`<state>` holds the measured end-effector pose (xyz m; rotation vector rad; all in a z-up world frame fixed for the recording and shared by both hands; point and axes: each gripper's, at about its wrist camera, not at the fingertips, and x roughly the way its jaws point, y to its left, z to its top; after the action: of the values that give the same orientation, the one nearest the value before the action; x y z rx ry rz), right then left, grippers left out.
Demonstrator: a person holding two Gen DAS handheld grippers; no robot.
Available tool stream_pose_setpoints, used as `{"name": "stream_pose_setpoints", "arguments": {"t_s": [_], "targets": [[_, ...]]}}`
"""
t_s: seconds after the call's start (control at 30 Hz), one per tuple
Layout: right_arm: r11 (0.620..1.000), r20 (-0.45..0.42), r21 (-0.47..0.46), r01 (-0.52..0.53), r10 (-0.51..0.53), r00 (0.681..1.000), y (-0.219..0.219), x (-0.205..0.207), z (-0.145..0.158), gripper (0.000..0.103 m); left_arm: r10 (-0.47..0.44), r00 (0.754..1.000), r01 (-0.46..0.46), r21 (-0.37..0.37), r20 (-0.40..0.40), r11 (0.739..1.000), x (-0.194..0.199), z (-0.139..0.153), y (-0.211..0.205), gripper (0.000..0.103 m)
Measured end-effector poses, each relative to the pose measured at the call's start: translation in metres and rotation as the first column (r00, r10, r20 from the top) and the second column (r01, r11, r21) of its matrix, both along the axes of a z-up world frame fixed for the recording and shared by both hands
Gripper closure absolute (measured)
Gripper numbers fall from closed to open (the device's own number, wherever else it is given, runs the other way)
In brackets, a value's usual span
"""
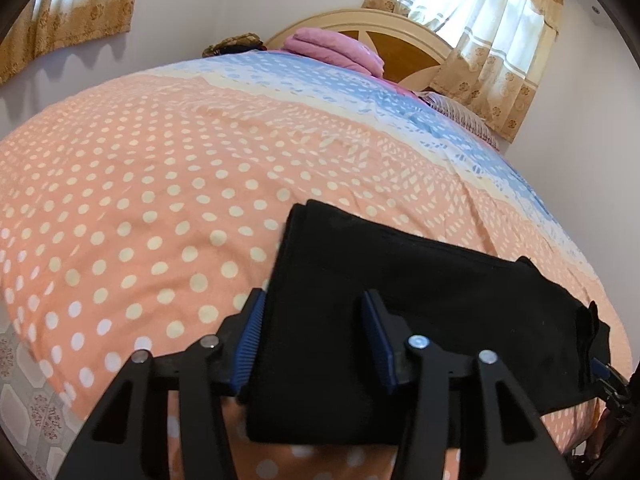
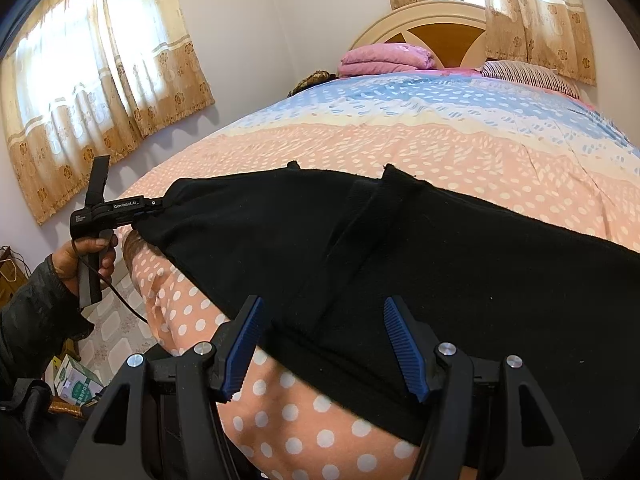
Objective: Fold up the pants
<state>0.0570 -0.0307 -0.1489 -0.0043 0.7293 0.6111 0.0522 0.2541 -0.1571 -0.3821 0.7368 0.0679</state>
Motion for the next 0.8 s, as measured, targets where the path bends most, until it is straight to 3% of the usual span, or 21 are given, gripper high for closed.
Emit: {"name": "stream_pose_setpoints", "arguments": {"t_s": [0.07,0.13,0.2,0.23,0.33,0.7,0.8], "targets": [[1.0,0.0,0.006,0.001,-0.001,1.0,-0.001,0.0,0.0,0.039,-0.022,1.0,0.022,-0.024,0.009,0.999,0.005,-0.003,0.005,0.046],[1.0,-0.002,0.011,0.001,-0.001,1.0,-0.002,0.0,0.001,0.039,-0.033,0.999,0.033,-0.036,0.01,0.999,0.005,-0.002,0.006,0.051],[1.0,-0.006,0.019,0.001,0.0,1.0,-0.003,0.0,0.001,0.039,-0.04,0.999,0.04,-0.014,0.009,0.999,0.001,0.002,0.004,0.061],[1.0,-0.007,0.022,0.0,0.001,1.0,-0.004,0.0,0.001,0.039,-0.038,0.999,0.039,-0.022,0.017,0.999,-0.001,0.004,0.004,0.072],[1.0,-0.007,0.028,0.0,0.001,1.0,-0.005,0.0,0.0,0.039,-0.023,0.999,0.026,-0.075,0.036,0.997,-0.009,0.008,0.011,0.086],[0.999,-0.015,0.052,0.008,-0.007,1.0,-0.009,0.001,0.002,0.039,0.003,0.992,0.025,-0.211,0.128,0.977,-0.023,0.023,0.015,0.09],[0.998,-0.017,0.059,0.015,-0.014,1.0,-0.01,0.001,0.003,0.039,-0.016,0.987,0.05,-0.209,0.161,0.977,-0.027,0.037,0.009,0.09]]}}
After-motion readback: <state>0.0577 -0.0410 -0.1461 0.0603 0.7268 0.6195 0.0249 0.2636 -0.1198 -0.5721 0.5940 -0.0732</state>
